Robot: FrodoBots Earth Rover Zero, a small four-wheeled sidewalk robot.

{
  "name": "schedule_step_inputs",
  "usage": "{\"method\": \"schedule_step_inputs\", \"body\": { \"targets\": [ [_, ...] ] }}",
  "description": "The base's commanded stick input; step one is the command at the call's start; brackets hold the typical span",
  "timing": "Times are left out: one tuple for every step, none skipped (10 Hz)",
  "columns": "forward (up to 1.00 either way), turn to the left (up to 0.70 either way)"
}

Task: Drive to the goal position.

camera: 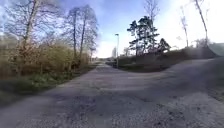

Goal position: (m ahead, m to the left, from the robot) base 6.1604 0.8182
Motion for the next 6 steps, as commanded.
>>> {"method": "schedule_step_inputs", "body": {
  "targets": [
    [1.0,0.0],
    [1.0,0.0],
    [1.0,0.0],
    [1.0,0.0],
    [1.0,0.0],
    [1.0,0.0]
  ]
}}
